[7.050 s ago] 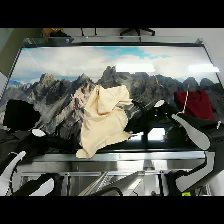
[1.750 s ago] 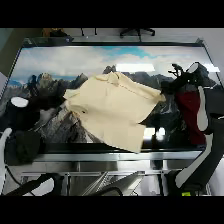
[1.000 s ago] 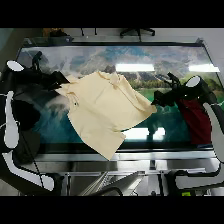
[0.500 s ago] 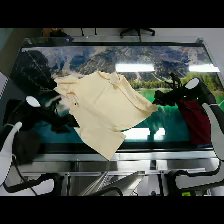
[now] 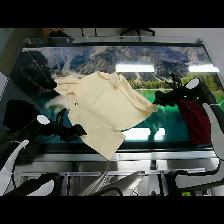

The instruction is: Fold the shirts.

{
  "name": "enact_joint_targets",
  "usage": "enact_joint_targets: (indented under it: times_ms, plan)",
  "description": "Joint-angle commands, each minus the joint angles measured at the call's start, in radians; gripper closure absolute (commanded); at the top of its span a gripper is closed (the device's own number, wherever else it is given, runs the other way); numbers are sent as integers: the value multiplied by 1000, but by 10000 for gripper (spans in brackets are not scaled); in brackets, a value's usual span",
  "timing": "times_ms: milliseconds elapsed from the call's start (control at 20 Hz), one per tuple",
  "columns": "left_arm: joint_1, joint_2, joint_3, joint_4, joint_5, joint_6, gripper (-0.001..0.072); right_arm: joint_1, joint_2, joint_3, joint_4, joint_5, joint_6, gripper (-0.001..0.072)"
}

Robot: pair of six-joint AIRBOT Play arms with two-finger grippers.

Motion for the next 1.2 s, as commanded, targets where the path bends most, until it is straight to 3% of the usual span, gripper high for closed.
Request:
enact_joint_targets:
  times_ms: [0, 100, 150, 200, 250, 300, 350, 600, 800, 1100, 1150]
  plan:
    - [-12, 2, -13, 14, 135, 3, 102, -2, 0, 0, 1, 3, 0, 692]
    - [-11, 2, -13, 22, 150, 7, 653, -2, 0, 0, 1, 7, 0, 687]
    - [-11, 2, -9, 22, 154, 14, 687, -2, 0, 0, 0, 12, 0, 687]
    - [-11, 2, 2, 22, 151, 14, 688, -2, 0, 0, 0, 19, 0, 684]
    - [-11, 3, 18, 23, 139, 16, 688, -2, 0, 0, -2, 26, 0, 583]
    - [-11, 3, 42, 27, 114, 20, 688, -2, 0, 0, -12, 36, -3, 338]
    - [-11, 3, 77, 60, 76, 19, 688, -5, 2, 1, -29, 46, -16, 281]
    - [26, 3, 242, 410, -168, -73, 688, -101, 25, 0, -140, 181, -60, 281]
    - [113, 3, 274, 390, -174, -43, 688, -95, 25, -87, -134, 216, -93, 274]
    - [140, 3, 275, 385, -176, -16, 688, 16, 25, -167, 50, 124, -318, 269]
    - [140, 3, 275, 385, -177, -16, 688, 26, 20, -167, 54, 117, -328, 213]
